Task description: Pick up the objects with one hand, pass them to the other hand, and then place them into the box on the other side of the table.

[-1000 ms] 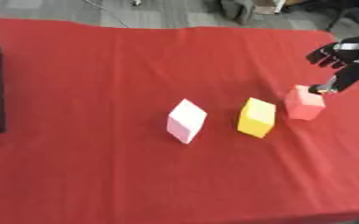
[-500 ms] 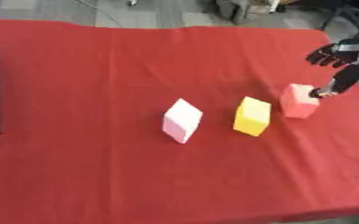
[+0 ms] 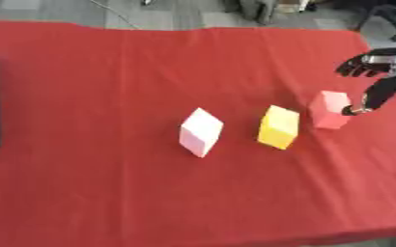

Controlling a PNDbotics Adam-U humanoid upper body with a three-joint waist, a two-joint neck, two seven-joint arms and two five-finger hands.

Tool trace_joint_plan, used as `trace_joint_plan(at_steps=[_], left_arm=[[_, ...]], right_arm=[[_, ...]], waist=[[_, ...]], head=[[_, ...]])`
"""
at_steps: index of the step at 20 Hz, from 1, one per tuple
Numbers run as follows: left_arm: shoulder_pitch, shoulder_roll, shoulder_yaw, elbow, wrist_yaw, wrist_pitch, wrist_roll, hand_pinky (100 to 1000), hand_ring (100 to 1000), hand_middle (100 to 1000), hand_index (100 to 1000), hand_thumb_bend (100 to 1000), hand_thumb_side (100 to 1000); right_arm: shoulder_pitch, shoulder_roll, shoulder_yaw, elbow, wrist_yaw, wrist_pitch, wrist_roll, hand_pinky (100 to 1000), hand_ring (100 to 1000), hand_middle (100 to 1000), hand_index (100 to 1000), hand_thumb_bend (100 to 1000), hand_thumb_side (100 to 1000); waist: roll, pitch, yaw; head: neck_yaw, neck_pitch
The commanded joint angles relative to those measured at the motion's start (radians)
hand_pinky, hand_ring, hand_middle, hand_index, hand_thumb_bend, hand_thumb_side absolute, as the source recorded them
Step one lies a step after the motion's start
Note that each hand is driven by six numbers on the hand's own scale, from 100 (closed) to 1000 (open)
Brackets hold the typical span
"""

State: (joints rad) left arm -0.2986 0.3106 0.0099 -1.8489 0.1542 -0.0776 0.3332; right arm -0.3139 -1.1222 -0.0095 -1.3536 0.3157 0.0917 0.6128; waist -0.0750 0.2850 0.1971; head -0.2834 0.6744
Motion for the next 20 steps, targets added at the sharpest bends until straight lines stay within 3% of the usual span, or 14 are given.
trace_joint_plan(at_steps=[1, 20], left_arm=[[-0.008, 0.023, 0.005, -0.016, 0.000, 0.002, -0.001, 816, 653, 815, 822, 320, 812], [-0.009, 0.017, 0.002, -0.017, 0.005, 0.004, -0.006, 816, 651, 815, 821, 316, 818]], right_arm=[[-0.019, -0.044, -0.002, 0.015, 0.015, -0.009, -0.003, 952, 941, 872, 918, 484, 100], [-0.063, -0.025, 0.038, 0.106, 0.068, -0.034, -0.024, 947, 939, 870, 925, 485, 100]], waist=[[0.003, -0.011, 0.000], [0.010, -0.003, 0.010]], head=[[-0.001, -0.010], [-0.021, -0.020]])
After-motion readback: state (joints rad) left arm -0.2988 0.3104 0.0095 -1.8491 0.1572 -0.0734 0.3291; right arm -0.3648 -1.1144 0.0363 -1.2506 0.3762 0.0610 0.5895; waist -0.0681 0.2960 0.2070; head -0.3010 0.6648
